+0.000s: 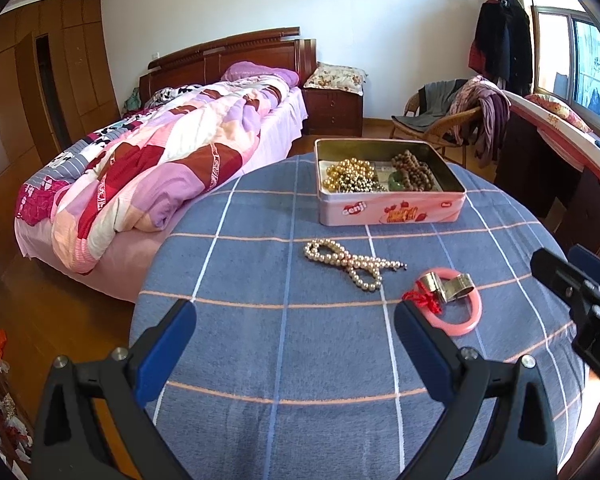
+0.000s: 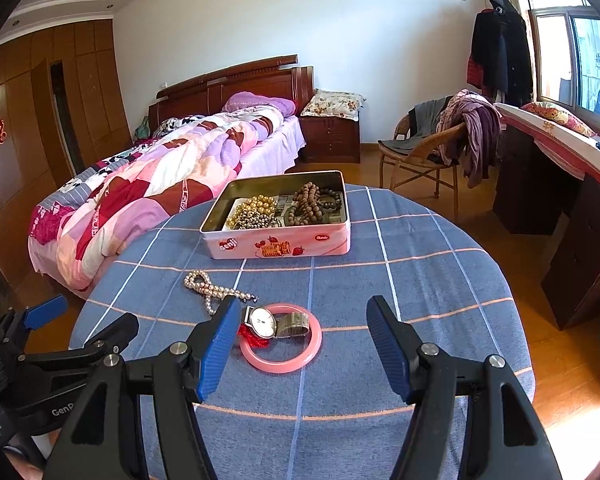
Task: Organize jewelry
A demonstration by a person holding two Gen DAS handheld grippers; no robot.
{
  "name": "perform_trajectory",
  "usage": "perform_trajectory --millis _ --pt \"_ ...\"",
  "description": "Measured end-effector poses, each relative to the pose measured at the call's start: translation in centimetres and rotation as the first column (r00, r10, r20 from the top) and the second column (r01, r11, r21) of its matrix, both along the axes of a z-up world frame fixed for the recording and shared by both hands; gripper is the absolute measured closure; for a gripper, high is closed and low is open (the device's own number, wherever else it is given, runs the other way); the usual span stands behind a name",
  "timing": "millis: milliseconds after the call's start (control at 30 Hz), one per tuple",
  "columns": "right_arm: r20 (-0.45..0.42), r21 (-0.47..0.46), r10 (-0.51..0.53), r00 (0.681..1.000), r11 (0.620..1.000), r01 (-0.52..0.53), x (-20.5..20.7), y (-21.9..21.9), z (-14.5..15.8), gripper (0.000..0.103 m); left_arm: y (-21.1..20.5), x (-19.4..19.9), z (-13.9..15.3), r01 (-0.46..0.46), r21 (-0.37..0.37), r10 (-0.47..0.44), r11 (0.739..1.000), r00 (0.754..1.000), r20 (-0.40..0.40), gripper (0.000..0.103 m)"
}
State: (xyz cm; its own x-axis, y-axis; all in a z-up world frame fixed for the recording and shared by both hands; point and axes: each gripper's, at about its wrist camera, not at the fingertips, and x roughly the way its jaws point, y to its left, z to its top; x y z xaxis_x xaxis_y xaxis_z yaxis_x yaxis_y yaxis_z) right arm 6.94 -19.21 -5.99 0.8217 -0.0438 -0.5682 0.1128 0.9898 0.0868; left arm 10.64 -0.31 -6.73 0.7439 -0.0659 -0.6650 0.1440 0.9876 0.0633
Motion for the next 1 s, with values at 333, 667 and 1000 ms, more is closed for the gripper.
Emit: perform_trajectory --millis 333,667,1000 --pt "-0.032 0.011 -0.004 0.999 1.000 0.005 0.7 -0.7 -1.4 0.037 0.4 0.9 -1.6 -0.014 0.005 0.014 1.000 0.999 -0.052 0.002" --pt "-0.043 0.012 -0.004 0.999 1.000 0.005 1.0 -0.7 -1.9 0.037 0.3 1.2 -1.8 -0.008 0.021 0.009 1.000 0.999 -0.054 0.002" --pt "-0.071 0.044 -0.004 0.997 0.999 0.007 1.3 -2.0 -3.0 0.037 0.5 4.9 -3.5 0.034 -0.134 -0.058 0.990 0.982 -0.180 0.010"
